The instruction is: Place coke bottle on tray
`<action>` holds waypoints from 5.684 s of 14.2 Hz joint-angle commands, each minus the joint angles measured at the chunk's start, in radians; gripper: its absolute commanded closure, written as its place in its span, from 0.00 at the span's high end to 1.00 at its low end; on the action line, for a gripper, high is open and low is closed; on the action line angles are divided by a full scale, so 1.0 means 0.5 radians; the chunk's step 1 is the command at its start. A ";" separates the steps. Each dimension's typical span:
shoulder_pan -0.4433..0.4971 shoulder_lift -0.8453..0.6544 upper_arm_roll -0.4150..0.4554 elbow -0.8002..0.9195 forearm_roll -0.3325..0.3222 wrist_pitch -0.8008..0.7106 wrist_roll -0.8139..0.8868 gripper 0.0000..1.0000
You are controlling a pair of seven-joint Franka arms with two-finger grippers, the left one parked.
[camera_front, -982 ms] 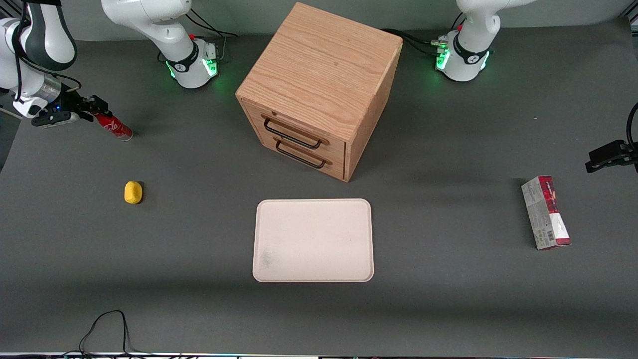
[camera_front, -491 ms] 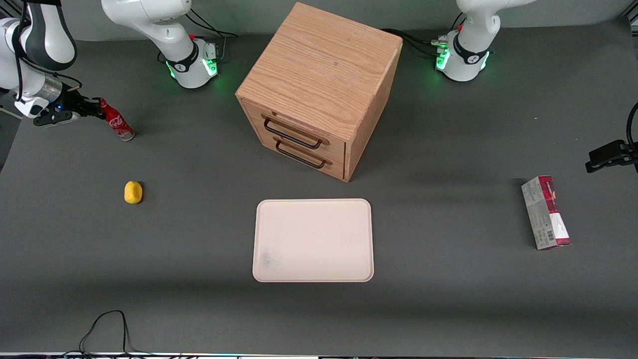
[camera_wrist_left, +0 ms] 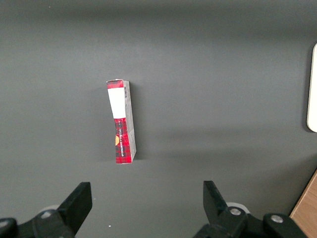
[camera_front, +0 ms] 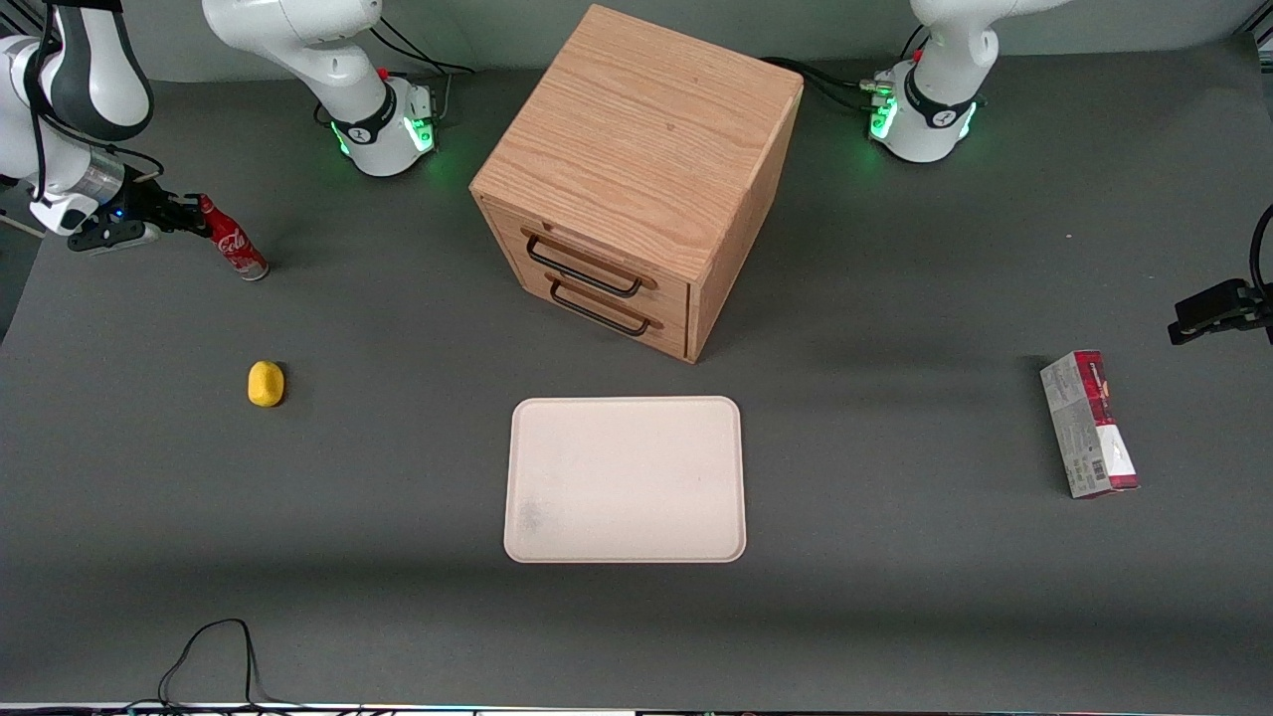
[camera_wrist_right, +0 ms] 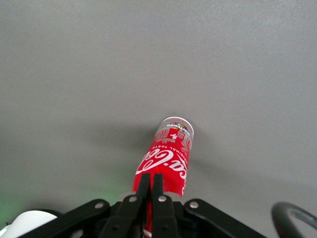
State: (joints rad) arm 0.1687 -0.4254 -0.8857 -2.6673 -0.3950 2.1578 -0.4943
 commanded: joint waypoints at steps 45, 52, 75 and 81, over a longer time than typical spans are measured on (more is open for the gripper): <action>0.025 -0.386 -0.033 -0.004 -0.400 -0.214 0.317 1.00; 0.031 -0.220 -0.033 -0.034 -0.315 -0.024 0.305 0.94; 0.153 0.405 1.120 1.213 0.728 -0.870 0.503 0.00; 0.022 1.193 1.788 2.534 0.870 -1.240 0.878 0.00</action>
State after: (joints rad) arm 0.2342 -0.0269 -0.0902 -1.7221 -0.0001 1.6696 -0.0912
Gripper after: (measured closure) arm 0.687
